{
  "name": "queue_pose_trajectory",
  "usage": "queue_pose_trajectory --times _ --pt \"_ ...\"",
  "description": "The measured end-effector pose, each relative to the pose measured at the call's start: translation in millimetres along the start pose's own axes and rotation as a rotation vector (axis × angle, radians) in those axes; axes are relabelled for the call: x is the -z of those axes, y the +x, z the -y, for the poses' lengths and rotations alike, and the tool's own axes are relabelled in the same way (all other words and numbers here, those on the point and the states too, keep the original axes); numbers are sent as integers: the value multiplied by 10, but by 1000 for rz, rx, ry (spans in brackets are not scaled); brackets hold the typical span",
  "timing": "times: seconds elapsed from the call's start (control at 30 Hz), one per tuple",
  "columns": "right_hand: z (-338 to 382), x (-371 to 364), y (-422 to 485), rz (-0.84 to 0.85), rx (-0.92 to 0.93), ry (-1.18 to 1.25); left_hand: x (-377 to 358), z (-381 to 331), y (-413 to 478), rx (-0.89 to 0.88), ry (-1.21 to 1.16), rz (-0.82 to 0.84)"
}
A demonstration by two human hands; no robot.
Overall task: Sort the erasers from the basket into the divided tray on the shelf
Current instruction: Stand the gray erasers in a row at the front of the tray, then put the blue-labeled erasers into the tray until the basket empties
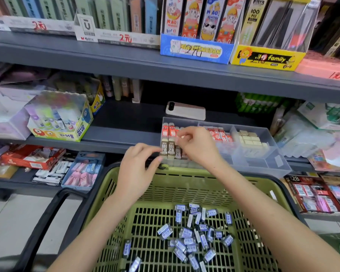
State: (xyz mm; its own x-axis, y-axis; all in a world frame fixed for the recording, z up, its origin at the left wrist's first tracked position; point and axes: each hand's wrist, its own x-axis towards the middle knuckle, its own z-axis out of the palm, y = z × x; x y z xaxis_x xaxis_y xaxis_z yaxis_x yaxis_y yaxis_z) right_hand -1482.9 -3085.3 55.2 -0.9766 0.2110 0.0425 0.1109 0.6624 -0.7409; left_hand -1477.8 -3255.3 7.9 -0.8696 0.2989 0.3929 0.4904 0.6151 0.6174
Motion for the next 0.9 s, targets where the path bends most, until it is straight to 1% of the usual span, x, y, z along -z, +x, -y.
queue_pose_trajectory --times 0.03,0.1,0.17,0.2,0.23,0.27,0.33,0.37,0.43,0.47,0.53,0.6,0.7,0.8,0.9 --pt "-23 51 -116 -36 62 24 20 -10 -31 -9 9 -32" --pt "-145 128 -425 -20 176 117 59 -47 -127 -40 -16 -125" --pt "-381 120 -752 36 204 133 46 -94 -272 -81 -63 -180" --pt "-551 80 -881 56 185 98 7 -111 -357 -94 -78 -156" --pt "-749 20 -977 75 138 37 -68 -108 -448 -91 -82 -85" --pt "-970 -50 -1046 112 61 -44 -166 -89 -537 -72 -63 35" --pt "-1398 -196 -1149 264 -113 -249 -410 -6 -705 -9 56 368" --pt "-1599 -271 -1200 358 -166 -345 -542 72 -787 25 143 540" --pt "-1907 -414 -1300 494 -214 -462 -771 246 -944 57 300 831" --pt "-2013 -475 -1345 528 -215 -495 -870 336 -1021 53 337 932" --pt "-2155 -586 -1414 561 -173 -563 -1027 490 -1160 67 342 1055" --pt "-2228 -671 -1451 580 -93 -694 -1155 590 -1270 105 326 1084" --pt "-2247 -763 -1483 624 -26 -801 -1300 651 -1355 62 365 1025" --pt "-2220 -817 -1496 636 3 -799 -1367 686 -1338 54 332 971" --pt "-2235 -811 -1492 637 41 -753 -1373 737 -1288 57 273 969"
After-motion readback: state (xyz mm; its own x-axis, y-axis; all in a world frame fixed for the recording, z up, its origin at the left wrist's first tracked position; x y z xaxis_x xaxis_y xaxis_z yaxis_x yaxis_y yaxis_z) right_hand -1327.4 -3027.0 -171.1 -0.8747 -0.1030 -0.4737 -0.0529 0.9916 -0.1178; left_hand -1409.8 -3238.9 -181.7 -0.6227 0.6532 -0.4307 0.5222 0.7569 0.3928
